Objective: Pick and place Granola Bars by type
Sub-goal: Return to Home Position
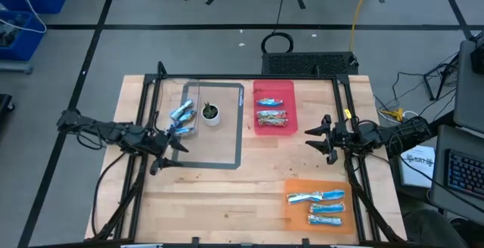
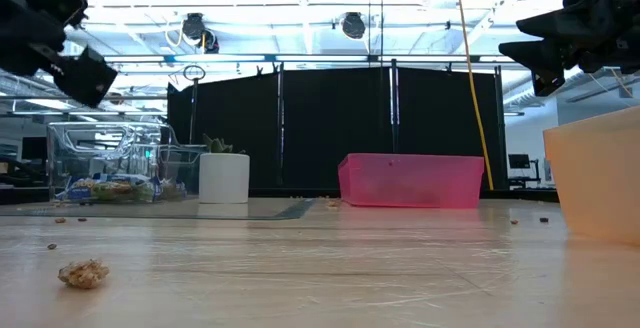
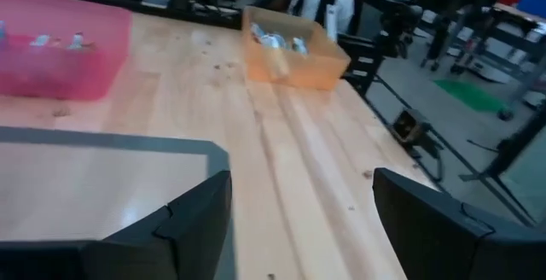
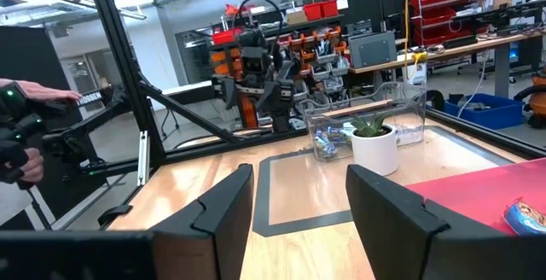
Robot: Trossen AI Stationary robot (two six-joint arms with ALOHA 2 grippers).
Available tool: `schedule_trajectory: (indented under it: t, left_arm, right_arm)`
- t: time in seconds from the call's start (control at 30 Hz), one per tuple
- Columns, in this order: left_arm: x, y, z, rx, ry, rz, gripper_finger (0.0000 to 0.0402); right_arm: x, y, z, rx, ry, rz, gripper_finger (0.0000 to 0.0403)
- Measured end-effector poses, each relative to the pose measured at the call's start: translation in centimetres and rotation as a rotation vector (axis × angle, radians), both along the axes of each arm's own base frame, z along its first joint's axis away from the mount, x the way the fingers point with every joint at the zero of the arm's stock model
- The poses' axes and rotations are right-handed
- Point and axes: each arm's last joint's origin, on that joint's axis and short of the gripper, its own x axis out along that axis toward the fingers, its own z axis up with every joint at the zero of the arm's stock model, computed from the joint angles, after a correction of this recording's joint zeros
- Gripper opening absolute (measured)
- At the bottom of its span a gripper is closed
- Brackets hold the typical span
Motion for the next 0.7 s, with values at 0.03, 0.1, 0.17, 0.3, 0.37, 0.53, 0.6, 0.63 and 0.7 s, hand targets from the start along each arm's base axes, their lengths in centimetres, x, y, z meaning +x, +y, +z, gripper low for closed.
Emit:
schedule_trajectory:
  t: [0.03,0.1,0.17,0.3,0.37,0.53,0.6,0.63,0.7]
  left_arm:
    - [-0.05,0.06,-0.31,0.001,-0.002,0.016,0.0281]
    - [-0.16,0.15,-0.85,0.002,-0.004,0.034,0.0278]
    - [-0.27,0.2,-1.02,0.003,-0.021,0.037,0.0276]
    - [-0.48,0.31,-0.89,0.026,-0.082,0.049,0.0278]
    - [-0.57,0.34,-0.74,0.039,-0.11,0.046,0.0281]
    - [-0.69,0.52,-0.4,0.043,-0.184,0.092,0.0286]
    - [-0.49,0.54,-0.43,0.03,-0.231,0.12,0.0284]
    - [-0.42,0.53,-0.46,0.023,-0.253,0.124,0.0283]
    - [-0.27,0.48,-0.7,0.01,-0.289,0.125,0.0279]
  right_arm:
    - [0.0,0.0,0.0,0.0,0.0,0.0,0.0183]
    - [0.0,0.0,0.0,0.0,0.0,0.0,0.0183]
    - [0.0,0.0,0.0,0.0,0.0,0.0,0.0183]
    - [0.0,0.0,0.0,0.0,0.0,0.0,0.0183]
    - [0.0,0.0,0.0,0.0,0.0,0.0,0.0183]
    - [0.0,0.0,0.0,0.0,0.0,0.0,0.0183]
    - [0.0,0.0,0.0,0.0,0.0,0.0,0.0183]
    - [0.0,0.0,0.0,0.0,0.0,0.0,0.0183]
    - [0.0,0.0,-0.01,0.0,0.001,0.0,0.0183]
